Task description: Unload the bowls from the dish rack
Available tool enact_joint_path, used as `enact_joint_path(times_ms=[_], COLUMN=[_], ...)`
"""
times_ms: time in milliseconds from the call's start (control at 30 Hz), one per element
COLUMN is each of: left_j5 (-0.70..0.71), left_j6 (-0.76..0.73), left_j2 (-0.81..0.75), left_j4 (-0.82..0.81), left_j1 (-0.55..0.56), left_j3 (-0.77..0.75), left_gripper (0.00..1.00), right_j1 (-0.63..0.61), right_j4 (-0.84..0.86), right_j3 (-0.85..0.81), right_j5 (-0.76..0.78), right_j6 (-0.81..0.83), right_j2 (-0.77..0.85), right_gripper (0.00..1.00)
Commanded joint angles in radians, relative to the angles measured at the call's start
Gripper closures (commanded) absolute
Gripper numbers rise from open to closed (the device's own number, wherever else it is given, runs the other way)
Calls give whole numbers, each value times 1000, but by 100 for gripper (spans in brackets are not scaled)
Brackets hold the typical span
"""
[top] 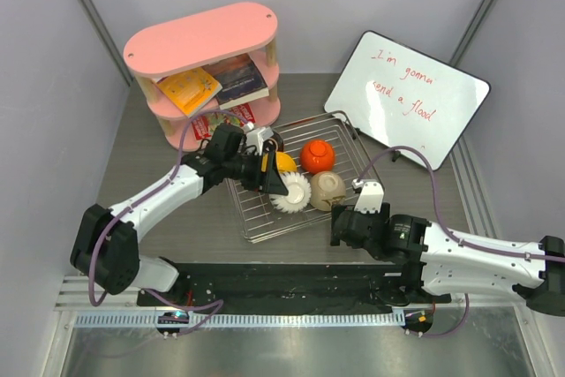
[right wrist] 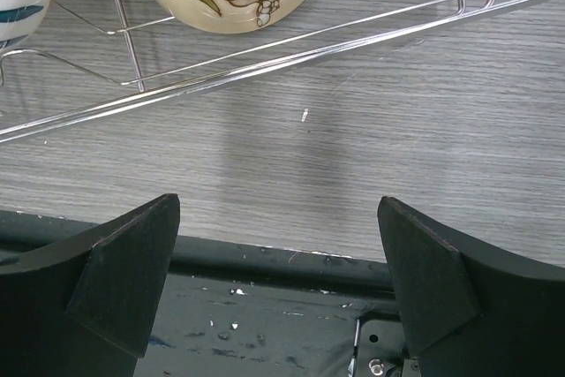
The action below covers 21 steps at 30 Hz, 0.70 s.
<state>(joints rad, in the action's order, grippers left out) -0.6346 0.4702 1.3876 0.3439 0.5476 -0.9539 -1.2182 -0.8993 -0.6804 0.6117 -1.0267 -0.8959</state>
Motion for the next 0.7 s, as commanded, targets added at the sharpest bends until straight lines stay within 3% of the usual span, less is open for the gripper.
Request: enact_joint_path(times_ms=[0, 400, 667], left_j5=[-54, -33, 166], left_j6=[5, -5, -25], left_j2=[-51, -137, -229], left_j4=[-33, 76, 185], left_j1=[6, 6, 6], left_j3=[-52, -144, -141], left_gripper=[100, 100, 100], right_j1=[-3, -1, -1], right_j4=[-12, -55, -59], right_j3=[-25, -15, -24], right_j5=[59, 89, 102], right_j6=[-33, -73, -75], right_j2=[25, 91, 91], right_gripper=[0, 0, 0])
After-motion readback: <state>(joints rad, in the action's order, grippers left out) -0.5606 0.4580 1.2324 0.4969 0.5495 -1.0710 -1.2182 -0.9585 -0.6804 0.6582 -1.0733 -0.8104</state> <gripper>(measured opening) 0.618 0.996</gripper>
